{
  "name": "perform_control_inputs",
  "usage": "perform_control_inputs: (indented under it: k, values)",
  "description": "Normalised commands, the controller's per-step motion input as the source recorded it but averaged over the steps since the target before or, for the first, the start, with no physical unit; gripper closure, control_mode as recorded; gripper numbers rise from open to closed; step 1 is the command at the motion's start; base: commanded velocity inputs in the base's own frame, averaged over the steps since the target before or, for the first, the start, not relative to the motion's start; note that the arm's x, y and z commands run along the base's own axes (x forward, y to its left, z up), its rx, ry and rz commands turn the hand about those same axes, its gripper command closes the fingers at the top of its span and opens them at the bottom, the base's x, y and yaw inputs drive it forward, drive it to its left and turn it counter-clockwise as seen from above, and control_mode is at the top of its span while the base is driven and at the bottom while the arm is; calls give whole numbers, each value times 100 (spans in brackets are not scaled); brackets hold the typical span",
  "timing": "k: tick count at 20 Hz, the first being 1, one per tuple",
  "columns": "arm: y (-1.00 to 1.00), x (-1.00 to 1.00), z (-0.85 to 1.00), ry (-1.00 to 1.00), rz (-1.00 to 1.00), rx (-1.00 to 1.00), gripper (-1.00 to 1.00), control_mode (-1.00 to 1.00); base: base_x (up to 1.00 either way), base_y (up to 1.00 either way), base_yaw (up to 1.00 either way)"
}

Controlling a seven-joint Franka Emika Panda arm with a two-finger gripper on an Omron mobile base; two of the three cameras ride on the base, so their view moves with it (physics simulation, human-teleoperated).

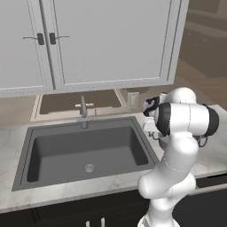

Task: Dump the tomato from the pot into the sink. Then turn on the water and wash the tomato. Then turn off the water and put the tomato back in the pot.

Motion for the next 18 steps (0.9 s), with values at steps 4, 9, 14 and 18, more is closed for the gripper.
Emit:
perform_control_inputs:
  k: [4,9,14,18]
  values:
    - [0,-29,6,0,-7,9,100,-100,0,0,0]
    - [14,-50,61,-1,-1,13,100,-100,0,0,0]
    - [41,-47,82,0,0,10,100,-100,0,0,0]
    - [65,-28,75,2,0,6,100,-100,0,0,0]
